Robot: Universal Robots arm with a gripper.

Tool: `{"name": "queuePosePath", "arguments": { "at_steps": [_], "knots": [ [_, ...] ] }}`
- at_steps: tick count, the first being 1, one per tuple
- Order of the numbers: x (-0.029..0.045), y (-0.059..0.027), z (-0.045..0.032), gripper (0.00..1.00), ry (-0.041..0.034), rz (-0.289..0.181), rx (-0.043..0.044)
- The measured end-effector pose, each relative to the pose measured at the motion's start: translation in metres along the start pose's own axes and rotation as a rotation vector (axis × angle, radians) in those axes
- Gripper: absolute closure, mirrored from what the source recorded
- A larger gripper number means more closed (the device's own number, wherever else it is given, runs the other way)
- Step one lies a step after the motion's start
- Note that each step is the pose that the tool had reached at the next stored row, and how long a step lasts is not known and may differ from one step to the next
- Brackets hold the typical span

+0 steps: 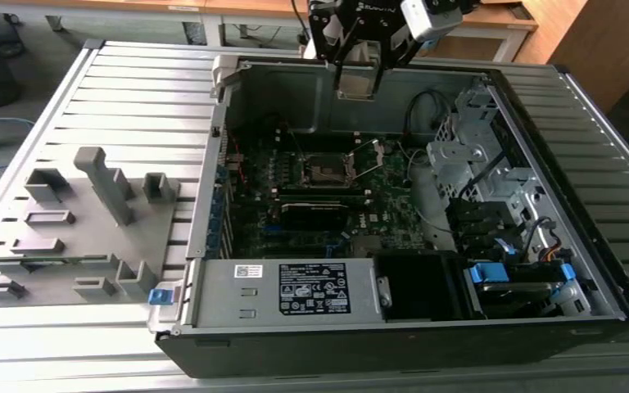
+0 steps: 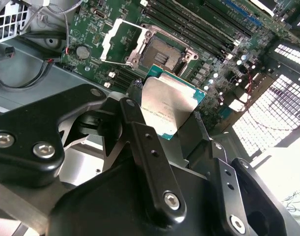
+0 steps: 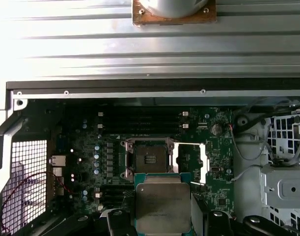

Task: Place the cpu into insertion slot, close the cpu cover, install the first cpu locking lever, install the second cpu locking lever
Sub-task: 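Place the cpu into insertion slot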

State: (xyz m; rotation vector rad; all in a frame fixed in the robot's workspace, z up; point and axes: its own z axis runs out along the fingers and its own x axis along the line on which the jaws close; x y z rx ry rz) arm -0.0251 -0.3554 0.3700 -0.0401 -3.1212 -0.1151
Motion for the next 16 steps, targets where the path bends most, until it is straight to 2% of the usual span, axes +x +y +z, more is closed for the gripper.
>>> {"name": "queuePosePath", "arguments": {
  "at_steps": [16],
  "knots": [
    [-0.0001,-0.0004,0.0063,0.46,-0.0001,0.0,0.003]
  ]
}}
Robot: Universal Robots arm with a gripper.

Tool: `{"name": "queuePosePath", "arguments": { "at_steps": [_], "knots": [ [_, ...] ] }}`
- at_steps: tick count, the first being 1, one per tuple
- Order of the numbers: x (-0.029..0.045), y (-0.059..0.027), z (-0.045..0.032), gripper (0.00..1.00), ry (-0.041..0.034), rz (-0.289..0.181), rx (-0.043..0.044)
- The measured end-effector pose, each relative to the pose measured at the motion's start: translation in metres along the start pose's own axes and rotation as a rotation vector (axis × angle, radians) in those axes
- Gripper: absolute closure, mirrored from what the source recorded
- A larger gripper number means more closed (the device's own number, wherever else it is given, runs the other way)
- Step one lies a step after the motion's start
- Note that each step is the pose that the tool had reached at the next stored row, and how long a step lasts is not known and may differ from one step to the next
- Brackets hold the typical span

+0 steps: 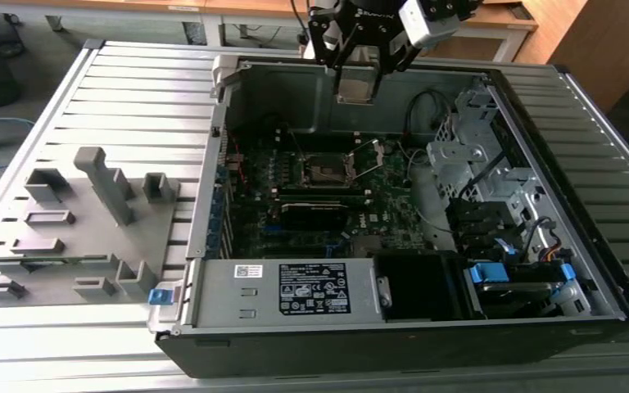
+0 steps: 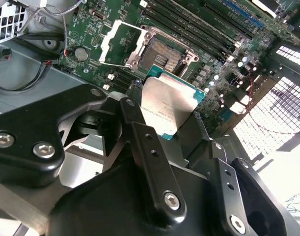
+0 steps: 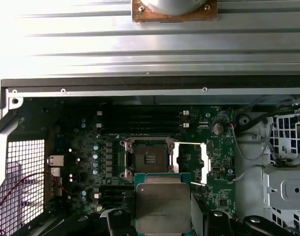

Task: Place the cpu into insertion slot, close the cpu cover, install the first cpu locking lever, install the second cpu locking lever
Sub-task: 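Place the cpu into insertion slot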

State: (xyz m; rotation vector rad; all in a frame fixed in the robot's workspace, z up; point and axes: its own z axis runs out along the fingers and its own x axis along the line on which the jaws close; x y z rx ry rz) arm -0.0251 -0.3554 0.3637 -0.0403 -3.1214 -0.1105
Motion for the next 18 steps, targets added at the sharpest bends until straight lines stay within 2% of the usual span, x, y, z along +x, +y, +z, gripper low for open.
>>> {"name": "queuePosePath", "arguments": {
  "at_steps": [18],
  "knots": [
    [-0.0002,-0.0006,0.0088,0.46,-0.0001,0.0,0.0053]
  ]
}}
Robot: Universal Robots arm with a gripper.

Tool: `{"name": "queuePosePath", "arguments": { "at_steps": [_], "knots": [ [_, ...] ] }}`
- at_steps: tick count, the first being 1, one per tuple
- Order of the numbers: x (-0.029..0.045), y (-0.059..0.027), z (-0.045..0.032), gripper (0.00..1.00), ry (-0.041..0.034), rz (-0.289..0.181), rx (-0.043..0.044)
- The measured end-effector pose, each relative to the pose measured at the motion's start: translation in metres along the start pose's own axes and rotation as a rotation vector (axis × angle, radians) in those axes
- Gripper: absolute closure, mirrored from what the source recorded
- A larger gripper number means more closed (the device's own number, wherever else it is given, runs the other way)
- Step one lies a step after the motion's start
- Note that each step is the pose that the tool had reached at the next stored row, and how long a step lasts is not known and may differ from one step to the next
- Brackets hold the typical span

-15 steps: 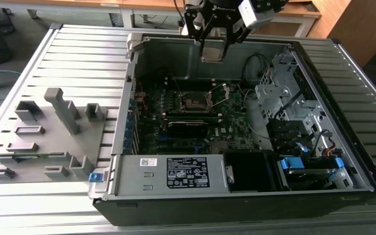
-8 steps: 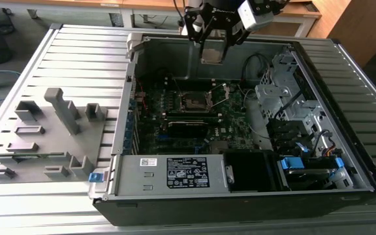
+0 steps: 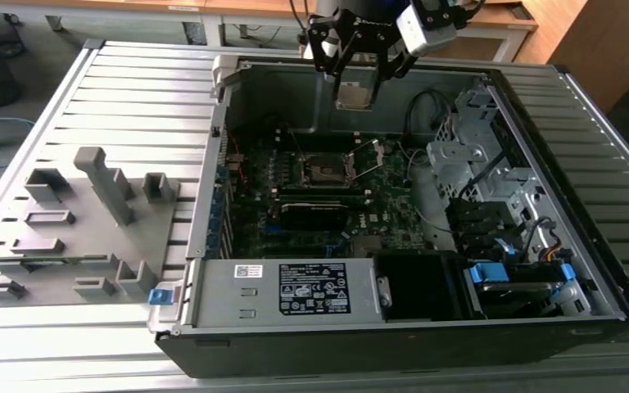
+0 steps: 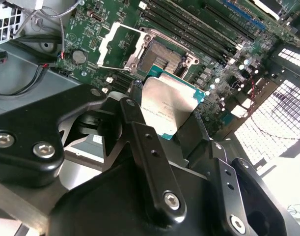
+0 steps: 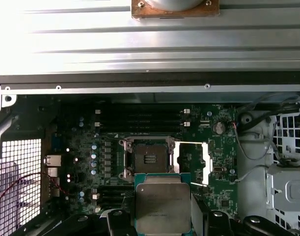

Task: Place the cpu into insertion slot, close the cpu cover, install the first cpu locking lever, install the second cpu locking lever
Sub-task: 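Place the cpu into insertion slot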

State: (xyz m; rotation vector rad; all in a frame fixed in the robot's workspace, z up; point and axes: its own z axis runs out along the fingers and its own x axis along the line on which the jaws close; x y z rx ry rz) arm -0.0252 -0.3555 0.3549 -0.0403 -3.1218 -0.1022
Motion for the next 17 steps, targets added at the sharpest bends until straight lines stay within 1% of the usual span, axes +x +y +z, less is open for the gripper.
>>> {"name": "queuePosePath", "arguments": {
  "at_steps": [17],
  "knots": [
    [-0.0001,-0.0001,0.0029,0.46,-0.0003,0.0,-0.0003]
  ]
}}
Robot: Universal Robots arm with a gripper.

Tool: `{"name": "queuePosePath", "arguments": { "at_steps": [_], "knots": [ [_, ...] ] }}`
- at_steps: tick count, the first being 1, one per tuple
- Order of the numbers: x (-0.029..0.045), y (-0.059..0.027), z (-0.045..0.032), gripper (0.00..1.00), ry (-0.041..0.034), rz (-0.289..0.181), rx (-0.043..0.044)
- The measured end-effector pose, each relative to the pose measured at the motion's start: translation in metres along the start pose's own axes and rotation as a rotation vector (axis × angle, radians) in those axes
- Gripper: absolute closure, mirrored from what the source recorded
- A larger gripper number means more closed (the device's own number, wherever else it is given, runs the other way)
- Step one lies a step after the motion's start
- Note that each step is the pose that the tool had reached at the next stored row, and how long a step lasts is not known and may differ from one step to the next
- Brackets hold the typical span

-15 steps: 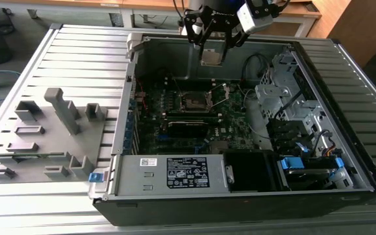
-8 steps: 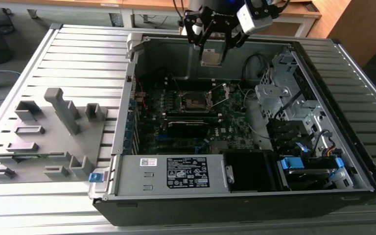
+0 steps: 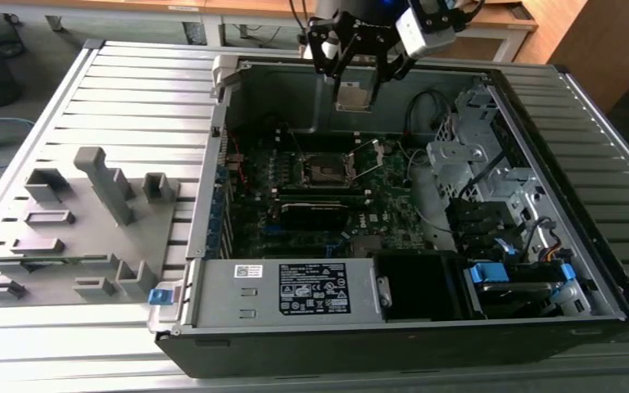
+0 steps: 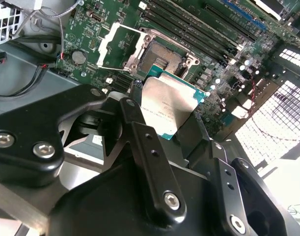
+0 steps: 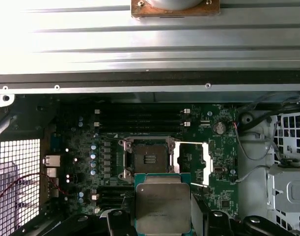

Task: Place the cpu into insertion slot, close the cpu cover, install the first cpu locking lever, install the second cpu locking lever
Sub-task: 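Place the cpu into insertion slot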

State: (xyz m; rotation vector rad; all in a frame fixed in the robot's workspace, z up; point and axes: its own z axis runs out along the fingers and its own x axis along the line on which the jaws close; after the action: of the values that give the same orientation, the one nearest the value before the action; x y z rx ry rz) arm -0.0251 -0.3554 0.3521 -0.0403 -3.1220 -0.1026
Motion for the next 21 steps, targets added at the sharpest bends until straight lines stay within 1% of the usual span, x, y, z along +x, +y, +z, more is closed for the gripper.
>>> {"name": "queuePosePath", "arguments": {
  "at_steps": [7,9,13,15,18,21],
  "knots": [
    [0.0001,-0.0005,0.0064,0.46,-0.0008,0.0,0.0001],
    [0.001,-0.0006,0.0083,0.46,-0.0021,0.0,0.0001],
    [0.0051,-0.0009,0.0119,0.46,-0.0127,-0.001,-0.0002],
    [0.0058,-0.0012,0.0146,0.46,-0.017,-0.002,-0.0003],
    [0.0065,-0.0014,0.019,0.46,-0.0214,-0.003,-0.0004],
    [0.0074,-0.0018,0.0241,0.46,-0.0235,-0.003,-0.0006]
  ]
}}
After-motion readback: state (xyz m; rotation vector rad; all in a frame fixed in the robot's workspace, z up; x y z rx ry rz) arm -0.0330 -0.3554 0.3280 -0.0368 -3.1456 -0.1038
